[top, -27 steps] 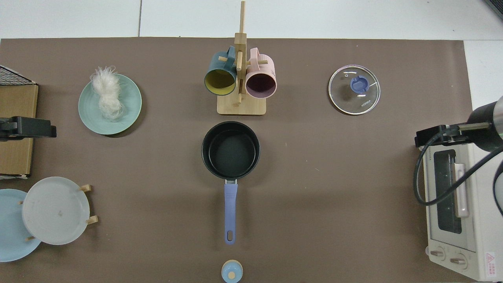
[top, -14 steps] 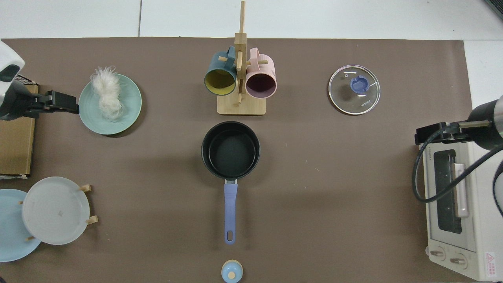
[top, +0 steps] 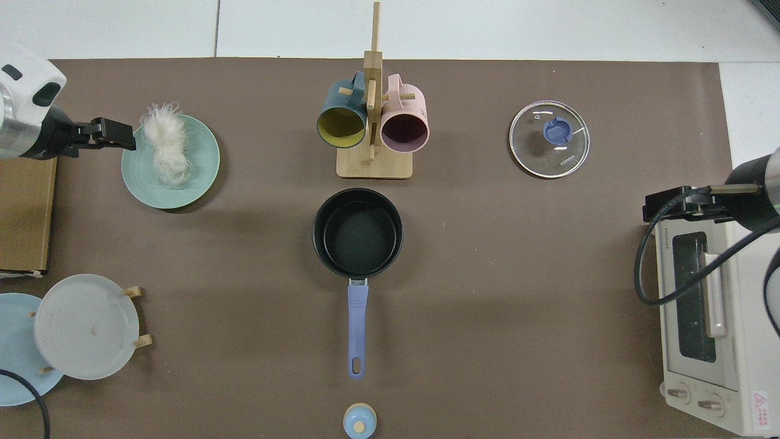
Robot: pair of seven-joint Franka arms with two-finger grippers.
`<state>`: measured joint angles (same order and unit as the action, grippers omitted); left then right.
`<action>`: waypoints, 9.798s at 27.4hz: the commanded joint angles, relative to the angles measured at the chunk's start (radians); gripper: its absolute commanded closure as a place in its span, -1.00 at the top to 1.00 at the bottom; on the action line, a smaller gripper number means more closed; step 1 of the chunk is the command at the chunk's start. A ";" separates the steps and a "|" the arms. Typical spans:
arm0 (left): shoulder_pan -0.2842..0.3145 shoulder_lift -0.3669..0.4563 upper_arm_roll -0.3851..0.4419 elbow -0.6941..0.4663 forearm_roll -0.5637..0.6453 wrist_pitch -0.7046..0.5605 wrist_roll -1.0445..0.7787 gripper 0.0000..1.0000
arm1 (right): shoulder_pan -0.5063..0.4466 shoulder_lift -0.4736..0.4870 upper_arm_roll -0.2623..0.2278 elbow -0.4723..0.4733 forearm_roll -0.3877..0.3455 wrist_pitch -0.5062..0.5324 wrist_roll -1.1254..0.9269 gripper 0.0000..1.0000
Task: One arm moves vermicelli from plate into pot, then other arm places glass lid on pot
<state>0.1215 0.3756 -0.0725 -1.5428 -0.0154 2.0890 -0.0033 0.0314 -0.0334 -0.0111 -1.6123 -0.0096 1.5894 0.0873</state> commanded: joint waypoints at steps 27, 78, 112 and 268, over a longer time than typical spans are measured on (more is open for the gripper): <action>-0.003 0.324 -0.032 0.112 0.112 0.335 -0.190 0.96 | -0.008 0.555 0.016 0.413 -0.036 0.144 0.012 0.98; -0.006 -0.058 -0.515 -0.095 0.084 -0.083 -0.721 -1.00 | -0.005 0.876 0.040 0.516 -0.035 0.405 -0.098 0.93; -0.048 -0.007 -0.553 -0.273 0.109 0.187 -0.825 0.99 | -0.002 0.773 0.040 0.488 -0.015 0.336 -0.089 -1.00; 0.032 -0.311 -0.087 0.036 0.035 -0.468 -0.027 1.00 | 0.588 0.619 0.040 0.192 -0.078 0.508 0.767 -1.00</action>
<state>0.1513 0.0889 -0.1601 -1.4823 0.0196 1.6229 -0.0351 0.6341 0.5390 0.0225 -1.4387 -0.0840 2.0408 0.8355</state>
